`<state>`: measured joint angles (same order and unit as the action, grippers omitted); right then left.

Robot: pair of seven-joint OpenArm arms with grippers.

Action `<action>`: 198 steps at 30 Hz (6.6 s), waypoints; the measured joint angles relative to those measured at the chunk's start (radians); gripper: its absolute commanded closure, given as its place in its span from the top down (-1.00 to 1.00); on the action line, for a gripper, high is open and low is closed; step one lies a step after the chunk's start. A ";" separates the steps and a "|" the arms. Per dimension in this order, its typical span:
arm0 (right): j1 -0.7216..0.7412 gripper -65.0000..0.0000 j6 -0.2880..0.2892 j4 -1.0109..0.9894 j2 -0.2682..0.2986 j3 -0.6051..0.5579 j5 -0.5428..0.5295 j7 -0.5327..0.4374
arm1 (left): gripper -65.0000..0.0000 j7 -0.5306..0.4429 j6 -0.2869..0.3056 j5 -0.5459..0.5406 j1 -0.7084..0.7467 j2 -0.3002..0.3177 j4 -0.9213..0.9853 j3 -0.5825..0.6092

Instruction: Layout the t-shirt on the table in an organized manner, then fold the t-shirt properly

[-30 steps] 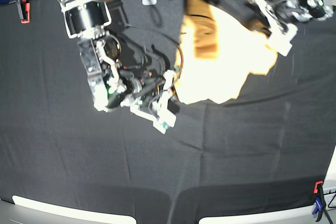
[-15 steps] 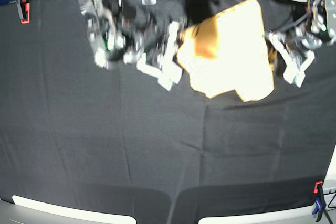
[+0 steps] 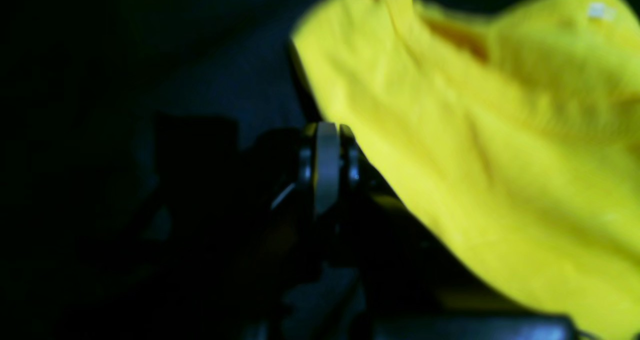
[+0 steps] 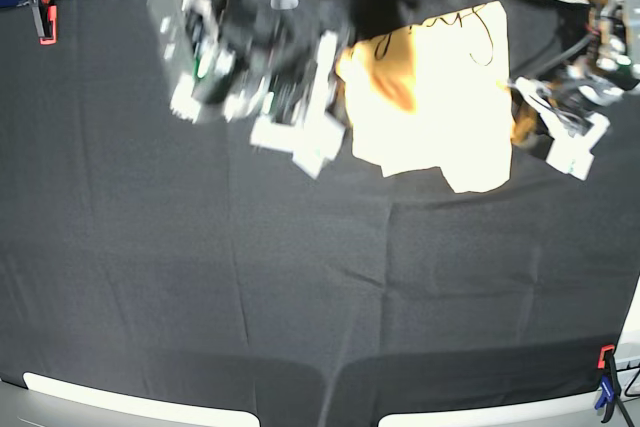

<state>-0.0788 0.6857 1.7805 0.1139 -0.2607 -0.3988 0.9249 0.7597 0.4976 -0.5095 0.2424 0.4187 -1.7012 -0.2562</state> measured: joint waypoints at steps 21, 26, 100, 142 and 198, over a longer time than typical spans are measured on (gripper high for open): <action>0.274 -0.16 -0.058 -0.280 -0.092 -0.005 -0.186 0.230 | -1.00 0.027 0.000 -0.085 0.143 -0.004 -0.106 -0.085; 0.274 -0.46 -0.084 -0.296 -0.078 -0.003 -0.180 0.229 | -1.00 0.026 0.000 -0.085 0.143 -0.003 -0.106 -0.085; 0.201 -1.00 -0.054 -0.303 0.019 -0.005 -0.544 0.225 | -1.00 -0.004 0.011 -0.017 0.137 -0.087 -0.106 -0.086; 0.268 -0.65 -0.050 -0.164 -0.098 0.095 -0.046 0.134 | -1.00 0.003 0.071 -0.125 0.217 -0.148 -0.236 -0.222; -0.275 -1.00 -0.073 -1.202 0.176 0.283 0.467 -0.481 | -1.00 -0.658 0.169 0.384 0.217 -0.258 1.036 -0.052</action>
<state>-0.3534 0.6125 0.5785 0.2897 0.0223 0.0685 0.4435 0.1013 0.6666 -0.1257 0.4595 0.1608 -0.6651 -0.3084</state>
